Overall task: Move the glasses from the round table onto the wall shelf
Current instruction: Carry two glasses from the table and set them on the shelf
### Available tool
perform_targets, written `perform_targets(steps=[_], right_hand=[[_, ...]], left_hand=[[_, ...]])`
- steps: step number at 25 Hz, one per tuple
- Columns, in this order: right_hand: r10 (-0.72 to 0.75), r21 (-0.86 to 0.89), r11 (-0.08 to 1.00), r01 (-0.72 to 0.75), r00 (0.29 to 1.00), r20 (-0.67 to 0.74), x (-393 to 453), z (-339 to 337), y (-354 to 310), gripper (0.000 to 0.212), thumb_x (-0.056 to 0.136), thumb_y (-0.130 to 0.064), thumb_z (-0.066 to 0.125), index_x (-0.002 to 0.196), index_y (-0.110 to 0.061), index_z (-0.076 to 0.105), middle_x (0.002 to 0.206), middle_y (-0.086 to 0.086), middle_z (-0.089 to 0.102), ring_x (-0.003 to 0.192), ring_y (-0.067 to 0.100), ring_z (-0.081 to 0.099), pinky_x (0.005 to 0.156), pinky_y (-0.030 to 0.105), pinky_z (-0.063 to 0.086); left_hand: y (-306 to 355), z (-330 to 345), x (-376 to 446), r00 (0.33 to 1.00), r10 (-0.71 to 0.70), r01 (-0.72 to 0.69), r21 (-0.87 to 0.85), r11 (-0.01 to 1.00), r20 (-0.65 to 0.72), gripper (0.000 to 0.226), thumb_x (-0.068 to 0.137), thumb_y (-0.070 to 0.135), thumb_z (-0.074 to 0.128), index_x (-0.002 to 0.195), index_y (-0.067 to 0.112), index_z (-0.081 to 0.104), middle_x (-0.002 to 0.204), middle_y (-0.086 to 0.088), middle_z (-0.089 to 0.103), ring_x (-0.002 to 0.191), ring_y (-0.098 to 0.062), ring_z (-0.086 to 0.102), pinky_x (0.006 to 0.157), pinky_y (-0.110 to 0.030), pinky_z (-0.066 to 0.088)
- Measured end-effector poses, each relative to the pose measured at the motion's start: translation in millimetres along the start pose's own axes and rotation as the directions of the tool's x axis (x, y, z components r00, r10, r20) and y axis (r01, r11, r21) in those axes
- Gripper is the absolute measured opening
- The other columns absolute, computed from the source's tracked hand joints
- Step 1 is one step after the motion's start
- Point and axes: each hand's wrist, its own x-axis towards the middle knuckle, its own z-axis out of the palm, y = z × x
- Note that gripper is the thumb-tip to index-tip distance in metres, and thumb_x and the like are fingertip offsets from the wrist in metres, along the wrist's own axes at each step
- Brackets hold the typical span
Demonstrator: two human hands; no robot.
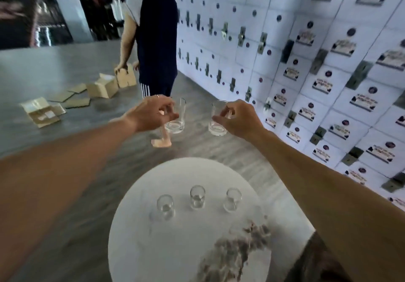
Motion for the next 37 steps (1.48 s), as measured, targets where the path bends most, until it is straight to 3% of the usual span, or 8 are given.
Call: perform_targets(steps=[3,7,13,18,24,29,33,37], right_hand=[[-0.072,0.022,0.997,0.072,0.997,-0.011,34.2,-4.1,-35.8,0.024,0.076,-0.046,0.079,0.075,-0.025,0.069,0.076,-0.002,0.064,0.072,0.014,0.058,0.056,0.021,0.042],[-0.196,0.053,0.980,0.193,0.979,0.049,53.5,22.9,-85.5,0.025,0.077,-0.047,0.078,0.069,-0.030,0.062,0.075,-0.002,0.065,0.071,0.011,0.060,0.062,0.026,0.047],[-0.363,0.144,0.928,0.343,0.919,0.154,64.0,95.1,-183.3,0.025,0.077,-0.044,0.078,0.065,-0.030,0.062,0.070,-0.013,0.059,0.067,-0.001,0.053,0.054,0.018,0.035],[-0.531,0.259,0.843,0.471,0.806,0.261,47.5,188.8,-316.0,0.027,0.078,-0.044,0.079,0.064,-0.035,0.057,0.073,-0.017,0.055,0.070,-0.003,0.051,0.057,0.016,0.033],[-0.621,0.359,0.776,0.519,0.727,0.292,16.4,286.7,-472.9,0.022,0.077,-0.044,0.080,0.071,-0.029,0.066,0.076,-0.012,0.062,0.074,0.005,0.057,0.059,0.022,0.039],[-0.701,0.433,0.703,0.565,0.654,0.284,-7.4,354.1,-594.5,0.023,0.076,-0.046,0.081,0.070,-0.031,0.064,0.089,-0.003,0.066,0.085,0.014,0.061,0.073,0.029,0.047],[-0.769,0.506,0.631,0.588,0.561,0.308,-23.1,404.9,-670.2,0.022,0.077,-0.046,0.081,0.071,-0.030,0.067,0.088,-0.004,0.067,0.085,0.013,0.063,0.072,0.029,0.051],[-0.830,0.579,0.551,0.601,0.467,0.305,-33.8,463.5,-748.8,0.021,0.077,-0.043,0.081,0.074,-0.026,0.070,0.091,0.000,0.067,0.086,0.016,0.062,0.076,0.030,0.051]], left_hand=[[-9.6,-44.3,9.1,0.995,-0.084,0.085,0.011,0.996,-0.053,0.020,0.087,0.035,0.073,0.082,0.017,0.065,0.086,-0.004,0.066,0.079,-0.025,0.066,0.078,-0.044,0.054],[-36.4,-83.9,-18.0,0.974,-0.194,0.201,0.052,0.978,-0.116,0.023,0.085,0.045,0.071,0.074,0.029,0.059,0.071,0.006,0.061,0.065,-0.017,0.058,0.067,-0.035,0.049],[-87.6,-153.0,-105.5,0.916,-0.341,0.373,0.133,0.918,-0.213,0.024,0.081,0.053,0.068,0.094,0.033,0.070,0.081,0.017,0.066,0.077,-0.006,0.064,0.074,-0.032,0.052],[-149.7,-235.9,-233.1,0.789,-0.491,0.572,0.153,0.806,-0.370,0.028,0.076,0.060,0.063,0.099,0.045,0.064,0.078,0.026,0.065,0.077,0.002,0.060,0.069,-0.025,0.046],[-214.9,-339.5,-368.8,0.643,-0.613,0.729,0.122,0.674,-0.459,0.036,0.068,0.070,0.059,0.075,0.034,0.064,0.080,0.015,0.068,0.079,-0.008,0.064,0.078,-0.035,0.055],[-255.5,-415.1,-462.0,0.538,-0.634,0.803,0.108,0.586,-0.556,0.026,0.077,0.057,0.067,0.076,0.031,0.064,0.079,0.012,0.066,0.076,-0.004,0.061,0.074,-0.031,0.052],[-277.2,-456.0,-524.9,0.463,-0.649,0.851,0.096,0.517,-0.603,0.022,0.080,0.051,0.070,0.067,0.039,0.057,0.074,0.018,0.062,0.072,0.006,0.056,0.063,-0.019,0.042],[-306.8,-492.8,-585.4,0.349,-0.675,0.911,0.068,0.406,-0.650,0.023,0.084,0.043,0.072,0.071,0.028,0.060,0.079,0.008,0.066,0.077,-0.013,0.062,0.069,-0.029,0.048]])
